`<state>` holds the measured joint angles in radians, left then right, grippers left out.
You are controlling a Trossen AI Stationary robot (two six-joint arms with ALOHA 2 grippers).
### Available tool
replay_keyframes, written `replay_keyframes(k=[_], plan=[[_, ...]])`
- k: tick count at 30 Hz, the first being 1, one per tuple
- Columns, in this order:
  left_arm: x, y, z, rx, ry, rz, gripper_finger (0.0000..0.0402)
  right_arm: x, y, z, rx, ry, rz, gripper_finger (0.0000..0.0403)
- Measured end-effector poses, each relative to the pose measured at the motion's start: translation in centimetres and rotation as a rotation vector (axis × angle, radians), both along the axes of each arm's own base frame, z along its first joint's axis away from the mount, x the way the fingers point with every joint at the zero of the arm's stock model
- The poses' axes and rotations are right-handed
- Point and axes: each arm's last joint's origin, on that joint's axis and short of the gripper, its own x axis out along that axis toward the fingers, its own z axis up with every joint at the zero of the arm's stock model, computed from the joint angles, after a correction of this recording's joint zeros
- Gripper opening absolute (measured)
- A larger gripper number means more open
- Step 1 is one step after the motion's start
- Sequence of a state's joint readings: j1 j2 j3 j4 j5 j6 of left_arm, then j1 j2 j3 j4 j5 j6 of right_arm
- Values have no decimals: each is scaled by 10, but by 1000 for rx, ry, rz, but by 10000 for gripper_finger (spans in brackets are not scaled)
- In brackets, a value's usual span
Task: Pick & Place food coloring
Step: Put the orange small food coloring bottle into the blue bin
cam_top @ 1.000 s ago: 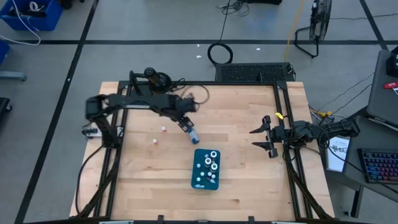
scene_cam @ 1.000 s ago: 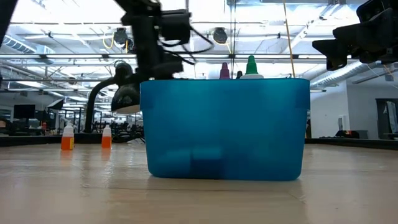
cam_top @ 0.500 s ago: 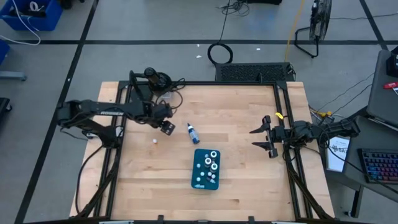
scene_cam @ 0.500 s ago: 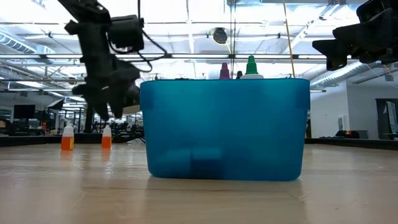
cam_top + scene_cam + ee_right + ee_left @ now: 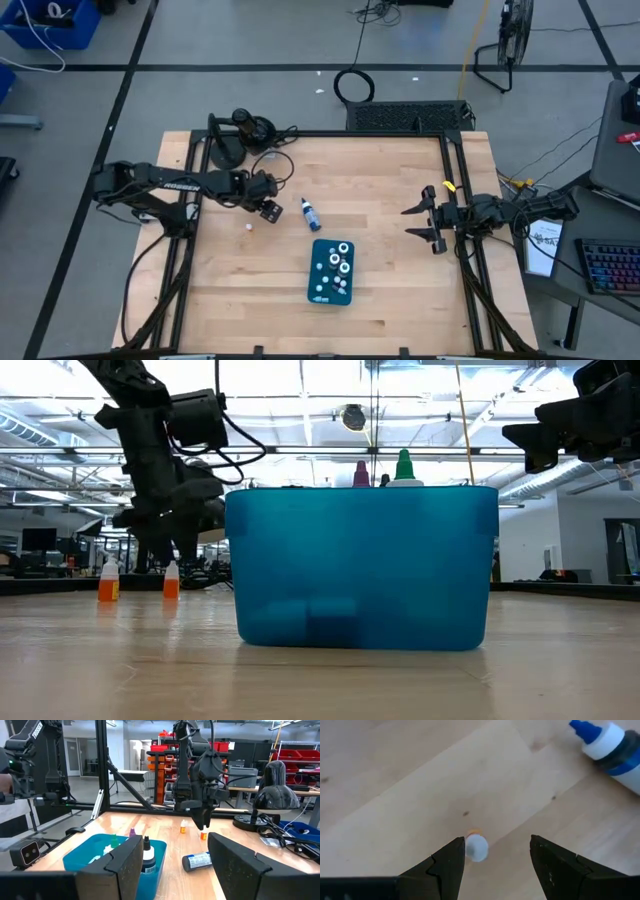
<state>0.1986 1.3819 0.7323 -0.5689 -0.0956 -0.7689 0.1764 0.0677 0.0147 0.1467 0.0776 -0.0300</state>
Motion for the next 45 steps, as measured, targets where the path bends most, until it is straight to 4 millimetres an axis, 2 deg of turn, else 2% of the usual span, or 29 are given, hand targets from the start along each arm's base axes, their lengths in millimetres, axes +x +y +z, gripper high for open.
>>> replay_keyframes(k=[26, 39, 45], plan=[[-4, 1, -7, 14, 39, 27, 225, 0, 0, 0, 0, 0, 0, 212], [1, 2, -23, 0, 110, 20, 225, 0, 0, 0, 0, 1, 0, 212], [4, 2, -24, 2, 84, 5, 225, 0, 0, 0, 0, -3, 0, 212]])
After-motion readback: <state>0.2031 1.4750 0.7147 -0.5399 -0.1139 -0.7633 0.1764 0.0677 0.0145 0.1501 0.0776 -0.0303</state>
